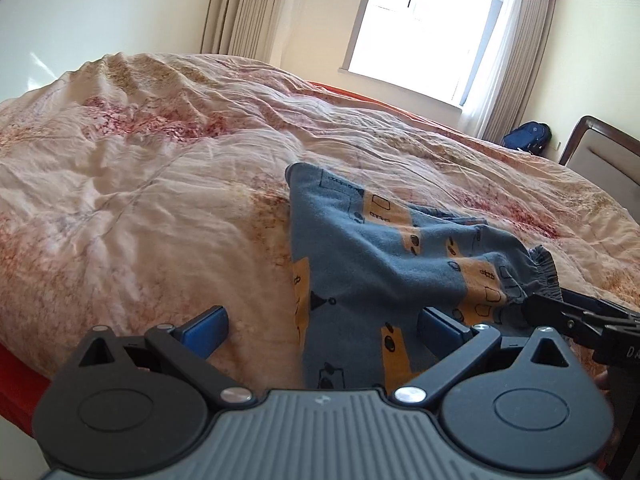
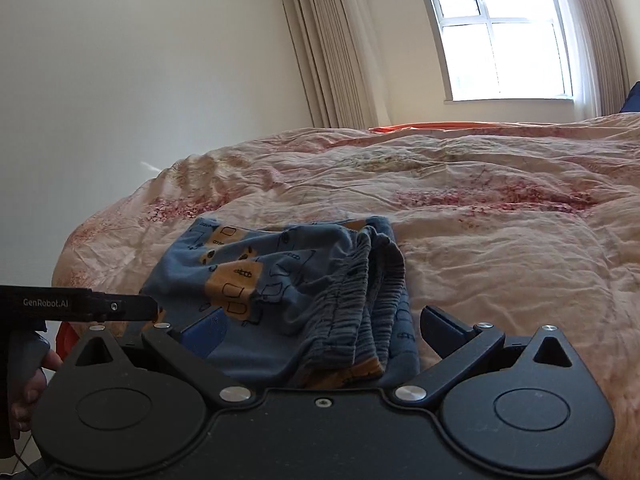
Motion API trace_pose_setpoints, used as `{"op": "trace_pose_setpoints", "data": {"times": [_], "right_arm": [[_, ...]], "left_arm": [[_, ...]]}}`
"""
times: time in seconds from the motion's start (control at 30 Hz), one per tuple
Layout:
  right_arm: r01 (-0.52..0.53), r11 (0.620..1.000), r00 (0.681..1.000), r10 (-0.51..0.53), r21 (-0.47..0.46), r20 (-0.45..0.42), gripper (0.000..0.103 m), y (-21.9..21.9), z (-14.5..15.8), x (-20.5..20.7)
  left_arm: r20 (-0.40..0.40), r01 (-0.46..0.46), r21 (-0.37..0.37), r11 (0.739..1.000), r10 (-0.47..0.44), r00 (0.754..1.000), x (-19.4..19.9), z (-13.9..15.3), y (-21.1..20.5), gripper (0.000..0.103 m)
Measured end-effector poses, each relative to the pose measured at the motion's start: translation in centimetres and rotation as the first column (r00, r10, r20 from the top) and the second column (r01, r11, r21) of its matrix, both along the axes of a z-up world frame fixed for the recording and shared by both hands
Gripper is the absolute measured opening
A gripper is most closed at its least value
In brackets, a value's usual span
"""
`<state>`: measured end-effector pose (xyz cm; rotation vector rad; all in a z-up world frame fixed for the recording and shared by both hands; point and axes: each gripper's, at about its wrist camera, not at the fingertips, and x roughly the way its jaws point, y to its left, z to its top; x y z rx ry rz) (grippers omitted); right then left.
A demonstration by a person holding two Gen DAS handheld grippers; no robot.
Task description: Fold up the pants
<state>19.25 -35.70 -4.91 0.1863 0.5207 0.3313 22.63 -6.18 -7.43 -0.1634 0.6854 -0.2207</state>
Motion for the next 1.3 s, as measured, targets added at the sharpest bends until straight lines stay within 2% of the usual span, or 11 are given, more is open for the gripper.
{"op": "trace_pose_setpoints", "data": {"times": [0.1, 0.23, 0.37, 0.6, 0.77, 0.83, 1.0, 1.13, 1.17, 1.23, 1.3], "right_arm": [[-0.027, 0.999, 1.0, 0.027, 0.017, -0.008, 0.103, -0.5, -0.4, 2.2], [-0.032, 0.994, 0.998, 0.038, 0.109, -0.055, 0.103, -1.6, -1.8, 4.5], [-0.036, 0.978, 0.998, 0.047, 0.207, -0.05, 0.103, -2.2, -2.4, 5.0], [-0.04, 0.965, 0.998, 0.052, 0.26, -0.041, 0.102, -2.3, -2.3, 5.1], [0.012, 0.969, 0.999, -0.003, 0.246, -0.037, 0.088, -1.7, -2.4, 4.6], [0.032, 0.966, 0.999, -0.023, 0.256, -0.037, 0.083, -1.9, -2.5, 4.2], [0.097, 0.935, 0.995, -0.088, 0.34, -0.042, 0.076, -2.7, -2.9, 3.0], [0.157, 0.922, 0.988, -0.149, 0.354, -0.05, 0.056, -3.0, -3.4, 2.6], [0.166, 0.917, 0.986, -0.157, 0.363, -0.055, 0.054, -3.1, -3.5, 2.6], [0.174, 0.906, 0.985, -0.163, 0.386, -0.062, 0.048, -3.5, -3.6, 2.4], [0.178, 0.904, 0.984, -0.167, 0.388, -0.063, 0.045, -3.5, -3.5, 2.2]], "left_arm": [[0.008, 0.006, -0.007, 1.0, -0.006, 1.0, 0.7, -0.3, -0.4, 0.103], [0.031, 0.031, 0.005, 1.0, -0.031, 0.999, 1.0, -0.5, -0.8, 0.103], [0.031, 0.046, -0.004, 0.999, -0.046, 0.998, 1.1, -0.5, -0.8, 0.103], [-0.003, 0.056, -0.046, 0.997, -0.056, 0.998, 1.4, -0.1, -0.3, 0.103], [-0.024, 0.066, -0.093, 0.993, -0.069, 0.997, 1.0, 0.1, 0.4, 0.102], [-0.041, 0.033, -0.124, 0.992, -0.039, 0.998, 0.9, 0.2, 1.0, 0.102], [-0.051, -0.004, -0.168, 0.986, -0.005, 0.999, 0.9, 0.0, 2.1, 0.089], [-0.045, 0.02, -0.187, 0.982, -0.029, 0.999, 0.8, 0.0, 2.0, 0.066], [-0.044, 0.023, -0.198, 0.98, -0.033, 0.998, 0.9, 0.0, 1.9, 0.056], [-0.037, 0.012, -0.206, 0.979, -0.02, 0.999, 0.7, 0.0, 1.7, 0.052], [-0.022, 0.006, -0.181, 0.984, -0.01, 1.0, 0.5, 0.1, 1.5, 0.04]]}}
